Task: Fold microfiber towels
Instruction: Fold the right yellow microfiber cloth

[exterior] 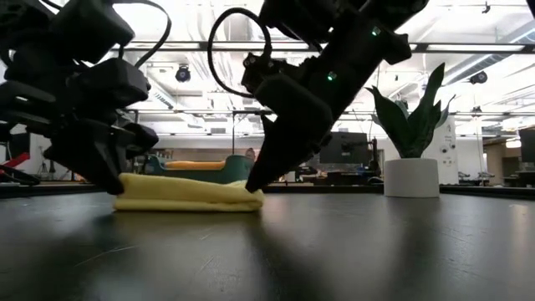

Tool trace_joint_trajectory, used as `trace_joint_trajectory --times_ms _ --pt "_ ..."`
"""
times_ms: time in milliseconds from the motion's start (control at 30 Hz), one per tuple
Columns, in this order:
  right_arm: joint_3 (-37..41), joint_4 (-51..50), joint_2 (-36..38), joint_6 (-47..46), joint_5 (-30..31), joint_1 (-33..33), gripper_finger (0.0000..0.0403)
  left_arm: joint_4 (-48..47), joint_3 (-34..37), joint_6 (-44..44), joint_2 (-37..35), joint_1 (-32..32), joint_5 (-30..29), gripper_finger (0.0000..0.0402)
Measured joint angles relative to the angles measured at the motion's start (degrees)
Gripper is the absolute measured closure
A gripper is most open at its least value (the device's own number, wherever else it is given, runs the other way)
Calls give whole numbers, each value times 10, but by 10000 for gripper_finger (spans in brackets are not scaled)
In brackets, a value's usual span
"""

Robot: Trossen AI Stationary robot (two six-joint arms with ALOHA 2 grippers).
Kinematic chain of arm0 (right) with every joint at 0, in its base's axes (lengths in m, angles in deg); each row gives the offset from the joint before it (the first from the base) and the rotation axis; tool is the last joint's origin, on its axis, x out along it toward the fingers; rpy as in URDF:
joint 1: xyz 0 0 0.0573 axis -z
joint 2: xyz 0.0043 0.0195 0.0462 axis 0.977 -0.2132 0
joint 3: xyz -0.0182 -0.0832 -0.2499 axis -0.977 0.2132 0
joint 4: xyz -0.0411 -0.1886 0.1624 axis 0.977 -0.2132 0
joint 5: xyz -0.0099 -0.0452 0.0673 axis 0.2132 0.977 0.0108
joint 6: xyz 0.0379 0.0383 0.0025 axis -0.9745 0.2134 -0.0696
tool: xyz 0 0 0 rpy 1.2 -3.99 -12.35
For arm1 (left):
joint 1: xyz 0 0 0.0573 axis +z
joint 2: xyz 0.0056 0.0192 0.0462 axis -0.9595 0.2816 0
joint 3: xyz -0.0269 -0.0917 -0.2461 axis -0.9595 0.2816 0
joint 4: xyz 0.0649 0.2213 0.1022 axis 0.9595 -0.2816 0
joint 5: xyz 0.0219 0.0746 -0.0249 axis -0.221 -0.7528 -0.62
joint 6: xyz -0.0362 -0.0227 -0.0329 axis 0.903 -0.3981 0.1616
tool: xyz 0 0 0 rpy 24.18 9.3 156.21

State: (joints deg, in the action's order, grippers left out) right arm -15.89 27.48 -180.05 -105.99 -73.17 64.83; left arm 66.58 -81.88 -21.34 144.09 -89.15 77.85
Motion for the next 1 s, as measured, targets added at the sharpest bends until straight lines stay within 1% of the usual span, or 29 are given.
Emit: trace_joint_trajectory --times_ms 133,233,300,400,533,600,667,767,867,1000 --pt "0 9 0 6 0 0 309 3 0 14 10 -1 6 397" --pt "0 9 0 28 2 0 333 4 0 15 17 0 6 382" --pt "0 9 3 52 6 1 346 9 -1 16 19 0 7 362" --pt "0 10 8 95 9 7 360 8 -2 27 18 0 13 321" --pt "0 11 18 144 10 21 371 3 -3 32 8 0 15 259" --pt "5 11 23 161 10 29 374 -14 -3 31 -1 0 15 235" --pt "11 9 29 177 11 36 375 -34 -4 32 -12 0 15 217" --pt "25 15 47 198 14 47 374 -71 -9 32 -35 0 15 202" --pt "55 74 65 216 18 57 374 -124 -17 31 -65 0 15 199" --pt "121 230 79 255 18 65 374 -174 -23 31 -112 1 -2 199"
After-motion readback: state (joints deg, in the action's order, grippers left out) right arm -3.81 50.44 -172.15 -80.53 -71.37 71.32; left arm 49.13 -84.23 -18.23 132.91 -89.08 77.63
